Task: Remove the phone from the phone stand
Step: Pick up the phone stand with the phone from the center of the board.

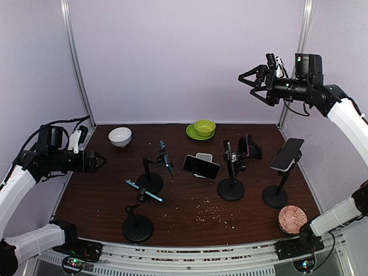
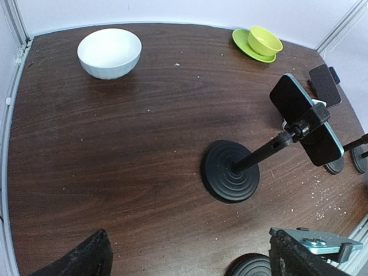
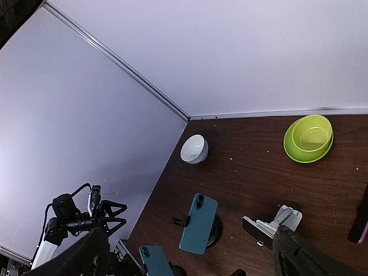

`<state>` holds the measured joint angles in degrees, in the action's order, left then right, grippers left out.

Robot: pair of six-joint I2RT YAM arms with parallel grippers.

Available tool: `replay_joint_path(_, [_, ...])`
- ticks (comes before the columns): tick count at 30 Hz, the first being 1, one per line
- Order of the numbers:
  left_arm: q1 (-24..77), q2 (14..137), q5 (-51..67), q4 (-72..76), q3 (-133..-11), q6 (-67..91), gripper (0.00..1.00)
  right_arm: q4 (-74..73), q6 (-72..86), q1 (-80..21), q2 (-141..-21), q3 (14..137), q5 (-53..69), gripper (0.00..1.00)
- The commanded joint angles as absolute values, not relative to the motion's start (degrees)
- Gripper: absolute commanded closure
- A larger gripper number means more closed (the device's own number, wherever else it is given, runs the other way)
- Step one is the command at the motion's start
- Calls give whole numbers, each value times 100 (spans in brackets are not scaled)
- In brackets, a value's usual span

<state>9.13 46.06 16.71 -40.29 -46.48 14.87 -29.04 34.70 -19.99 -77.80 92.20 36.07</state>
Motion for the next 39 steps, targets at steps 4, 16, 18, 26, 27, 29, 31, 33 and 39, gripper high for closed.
replay_joint_path(4, [949, 4624, 1443, -3762, -4623, 1441, 2, -3912, 3119, -2103, -7725, 9639, 2914, 0])
replay_joint_path(16, [949, 4632, 1152, -3831, -4648, 1450, 2, -6415, 1251, -2886, -7902, 11382, 1522, 0])
replay_joint_path(18, [949, 4636, 1158, -3829, -4644, 1450, 2, -6660, 1085, -3123, -7941, 11500, 1211, 0])
replay_joint_path(26, [1042, 4644, 1305, -3808, -4641, 1473, 2, -6769, 1289, -4240, -7970, 11249, 271, 0])
replay_joint_path(27, [1086, 4654, 1319, -3800, -4641, 1483, 2, -6719, 1318, -4382, -7982, 11194, 218, 0])
replay_joint_path(29, [1185, 4699, 1477, -3760, -4633, 1494, 2, -6663, 1328, -4626, -8071, 11138, 177, 0])
replay_joint_path(31, [1349, 4728, 1662, -3705, -4611, 1484, 2, -6598, 1280, -4829, -8176, 11128, 146, 1])
replay_joint_path(33, [1500, 4754, 1569, -3684, -4589, 1557, 2, -6466, 1114, -5064, -8262, 11095, 198, 1])
replay_joint_path(39, [1939, 4630, 1272, -3516, -4439, 1668, 2, -5815, 328, -5801, -8561, 10768, 427, 1])
